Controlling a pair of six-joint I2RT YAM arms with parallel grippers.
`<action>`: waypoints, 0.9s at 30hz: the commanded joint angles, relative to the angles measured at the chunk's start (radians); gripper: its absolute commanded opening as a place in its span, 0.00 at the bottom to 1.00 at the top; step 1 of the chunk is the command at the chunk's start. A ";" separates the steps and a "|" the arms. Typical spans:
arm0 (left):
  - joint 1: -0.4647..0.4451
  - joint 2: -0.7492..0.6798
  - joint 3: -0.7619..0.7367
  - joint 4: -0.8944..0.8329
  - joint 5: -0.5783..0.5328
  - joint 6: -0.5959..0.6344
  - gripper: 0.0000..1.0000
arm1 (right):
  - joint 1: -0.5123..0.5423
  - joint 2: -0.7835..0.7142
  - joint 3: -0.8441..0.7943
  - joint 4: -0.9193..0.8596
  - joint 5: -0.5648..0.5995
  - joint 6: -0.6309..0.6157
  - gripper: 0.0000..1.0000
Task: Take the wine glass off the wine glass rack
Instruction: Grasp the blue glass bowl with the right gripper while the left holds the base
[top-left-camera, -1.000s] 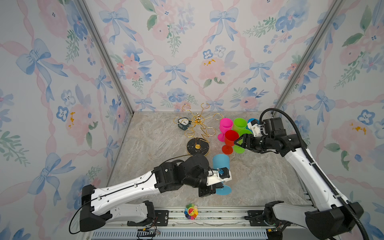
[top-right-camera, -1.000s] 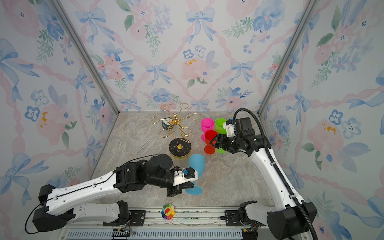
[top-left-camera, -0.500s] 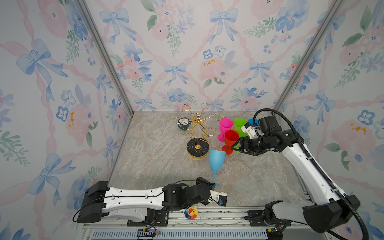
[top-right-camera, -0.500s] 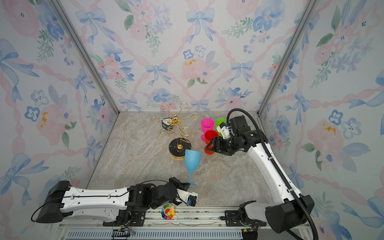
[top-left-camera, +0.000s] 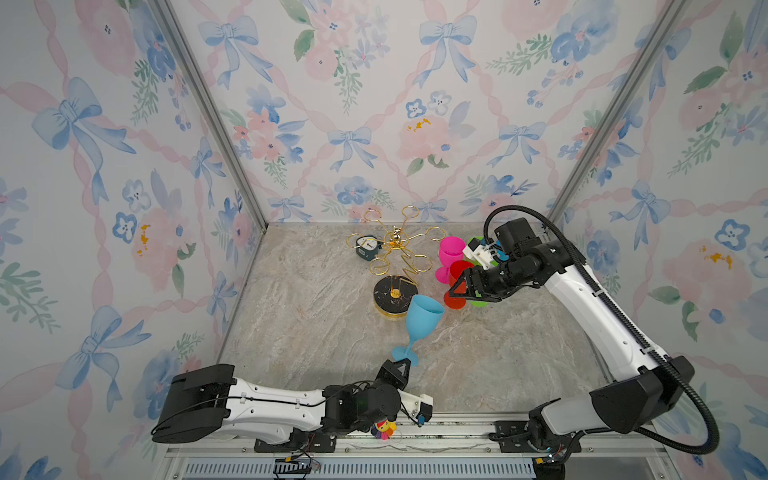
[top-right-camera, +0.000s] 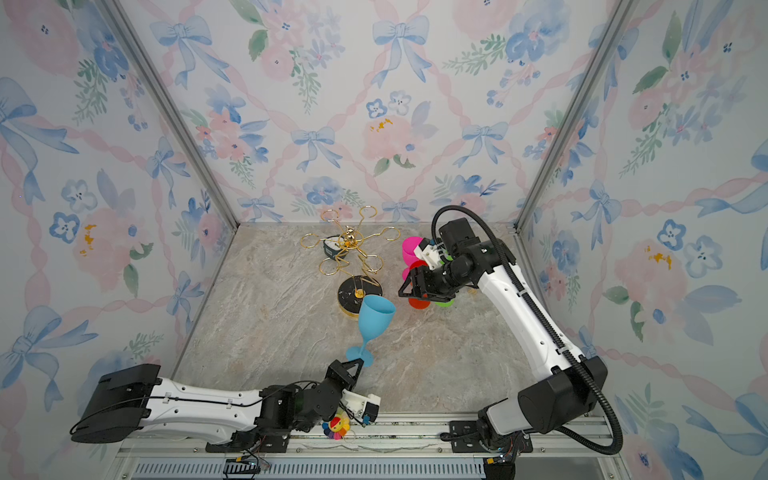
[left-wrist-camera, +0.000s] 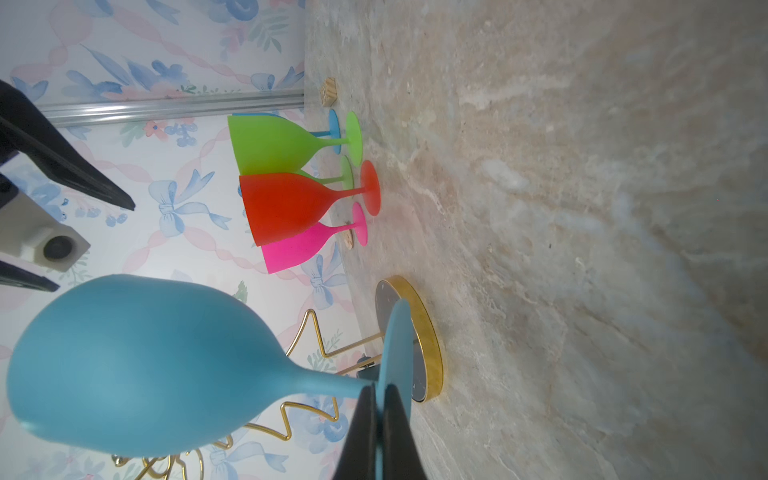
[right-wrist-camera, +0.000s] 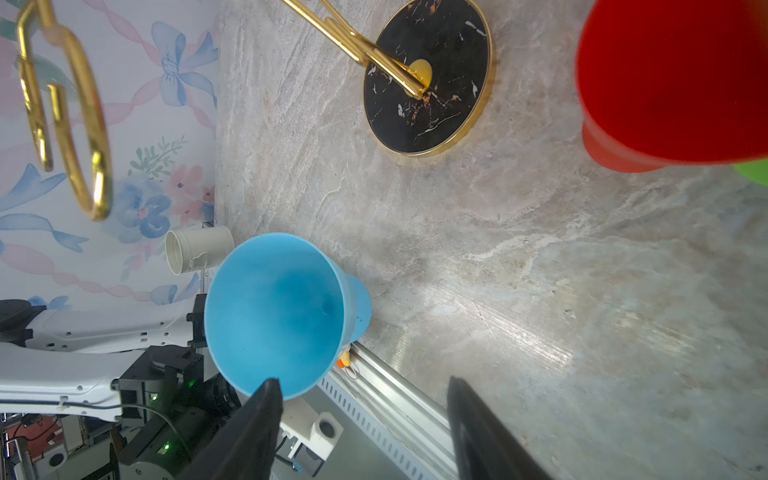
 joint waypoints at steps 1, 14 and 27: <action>-0.009 -0.043 -0.033 0.138 -0.048 0.129 0.00 | 0.024 0.019 0.037 -0.038 -0.012 -0.024 0.64; -0.008 -0.136 -0.160 0.254 -0.046 0.260 0.00 | 0.126 0.068 0.037 0.045 -0.011 0.006 0.55; -0.008 -0.117 -0.166 0.254 -0.048 0.267 0.00 | 0.158 0.057 -0.027 0.173 -0.022 0.080 0.44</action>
